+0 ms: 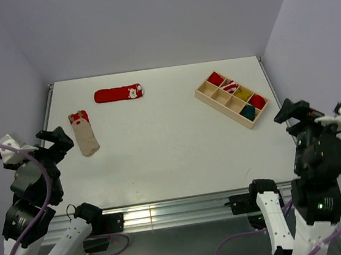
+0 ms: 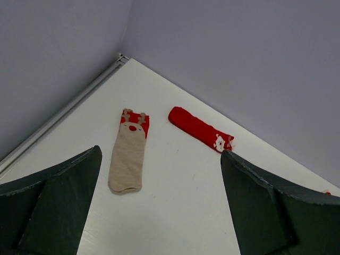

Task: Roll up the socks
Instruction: Reset both arms

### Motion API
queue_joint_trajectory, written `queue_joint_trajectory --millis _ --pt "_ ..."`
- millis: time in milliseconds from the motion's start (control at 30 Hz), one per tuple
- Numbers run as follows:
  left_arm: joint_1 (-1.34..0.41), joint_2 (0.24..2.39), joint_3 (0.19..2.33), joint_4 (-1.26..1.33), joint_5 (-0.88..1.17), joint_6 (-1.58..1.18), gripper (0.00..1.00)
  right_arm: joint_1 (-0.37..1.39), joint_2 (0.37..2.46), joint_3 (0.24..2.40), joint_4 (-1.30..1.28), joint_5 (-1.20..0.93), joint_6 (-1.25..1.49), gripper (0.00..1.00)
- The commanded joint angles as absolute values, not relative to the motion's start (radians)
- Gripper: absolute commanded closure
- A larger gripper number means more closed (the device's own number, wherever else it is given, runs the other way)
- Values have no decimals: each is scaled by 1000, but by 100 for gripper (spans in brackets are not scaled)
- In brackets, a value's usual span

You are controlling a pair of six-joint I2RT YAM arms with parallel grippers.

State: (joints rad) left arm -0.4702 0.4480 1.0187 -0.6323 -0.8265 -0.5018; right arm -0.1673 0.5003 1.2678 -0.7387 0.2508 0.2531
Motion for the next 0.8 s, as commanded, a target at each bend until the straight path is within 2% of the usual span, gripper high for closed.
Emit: queue_joint_trajectory --millis 0,333,767 --pt "-466 397 1055 -670 -893 -463 1 -126 372 1154 -666 311 235 0" --pt "-466 279 1009 -667 -971 -497 0 -55 170 991 -611 353 216 0" --pt "-468 244 980 -647 -1015 -512 1 -44 147 957 -589 353 207 0"
